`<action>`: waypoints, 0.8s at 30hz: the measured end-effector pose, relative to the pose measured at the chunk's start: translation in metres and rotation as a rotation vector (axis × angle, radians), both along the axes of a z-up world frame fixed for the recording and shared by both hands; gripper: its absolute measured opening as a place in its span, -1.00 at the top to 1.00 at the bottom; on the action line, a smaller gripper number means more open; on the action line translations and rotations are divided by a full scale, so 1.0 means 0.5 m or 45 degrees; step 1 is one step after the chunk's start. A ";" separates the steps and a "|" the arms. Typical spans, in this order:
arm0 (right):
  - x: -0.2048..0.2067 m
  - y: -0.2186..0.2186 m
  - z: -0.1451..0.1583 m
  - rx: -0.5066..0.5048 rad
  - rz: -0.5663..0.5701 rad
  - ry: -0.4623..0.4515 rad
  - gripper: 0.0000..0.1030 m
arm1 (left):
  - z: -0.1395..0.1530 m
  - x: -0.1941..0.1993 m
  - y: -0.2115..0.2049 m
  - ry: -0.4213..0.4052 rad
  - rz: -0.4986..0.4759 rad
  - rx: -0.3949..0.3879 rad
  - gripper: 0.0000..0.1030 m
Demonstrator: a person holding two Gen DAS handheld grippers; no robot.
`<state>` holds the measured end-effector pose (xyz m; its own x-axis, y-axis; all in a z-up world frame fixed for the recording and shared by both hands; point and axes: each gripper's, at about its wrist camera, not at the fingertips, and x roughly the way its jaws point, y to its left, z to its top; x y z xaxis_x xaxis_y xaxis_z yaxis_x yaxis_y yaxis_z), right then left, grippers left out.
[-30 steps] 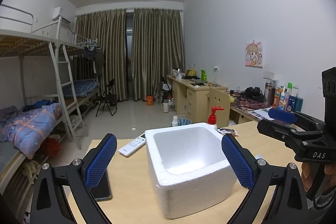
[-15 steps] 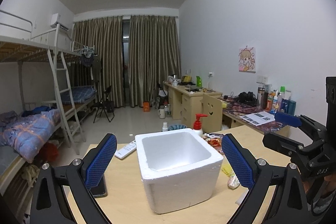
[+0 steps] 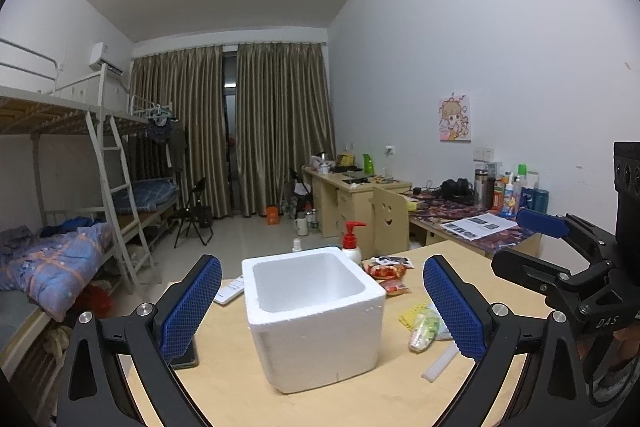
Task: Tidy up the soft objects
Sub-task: 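Withdraw both tools from the box back toward the table items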
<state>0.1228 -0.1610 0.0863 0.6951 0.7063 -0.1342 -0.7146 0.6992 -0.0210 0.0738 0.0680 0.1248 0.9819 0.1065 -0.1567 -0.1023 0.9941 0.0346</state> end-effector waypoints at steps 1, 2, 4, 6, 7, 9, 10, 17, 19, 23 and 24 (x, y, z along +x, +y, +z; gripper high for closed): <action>-0.005 -0.006 -0.001 0.005 -0.002 -0.002 -1.00 | 0.000 -0.005 -0.004 -0.001 -0.004 -0.001 -0.96; -0.011 -0.012 -0.005 0.008 -0.004 -0.002 -1.00 | 0.000 -0.009 -0.007 -0.002 -0.010 -0.004 -0.97; -0.017 -0.021 -0.008 0.015 -0.009 -0.004 -1.00 | -0.002 -0.018 -0.012 -0.006 -0.019 -0.014 -0.98; -0.027 -0.033 -0.011 0.022 -0.017 -0.008 -1.00 | -0.006 -0.030 -0.020 -0.014 -0.015 -0.022 -1.00; -0.031 -0.038 -0.014 0.024 -0.018 -0.011 -1.00 | -0.010 -0.039 -0.023 -0.018 -0.011 -0.022 -0.99; -0.040 -0.048 -0.016 0.030 -0.027 -0.015 -1.00 | -0.015 -0.049 -0.032 -0.028 0.005 -0.024 -1.00; -0.044 -0.050 -0.017 0.031 -0.031 -0.017 -1.00 | -0.017 -0.056 -0.034 -0.032 0.008 -0.031 -1.00; -0.084 -0.067 -0.029 0.055 -0.117 -0.041 -1.00 | -0.032 -0.084 -0.045 -0.040 -0.043 -0.017 -1.00; -0.098 -0.070 -0.034 0.072 -0.148 -0.039 -1.00 | -0.040 -0.093 -0.042 -0.056 -0.069 -0.019 -1.00; -0.120 -0.070 -0.048 0.076 -0.224 -0.031 -1.00 | -0.051 -0.104 -0.026 -0.074 -0.123 -0.047 -0.99; -0.123 -0.069 -0.051 0.077 -0.241 -0.030 -1.00 | -0.053 -0.105 -0.022 -0.078 -0.132 -0.056 -0.99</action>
<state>0.0615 -0.1954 0.0610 0.8184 0.5693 -0.0780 -0.5703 0.8213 0.0099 0.0211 0.0571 0.0983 0.9952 -0.0020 -0.0981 0.0008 0.9999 -0.0128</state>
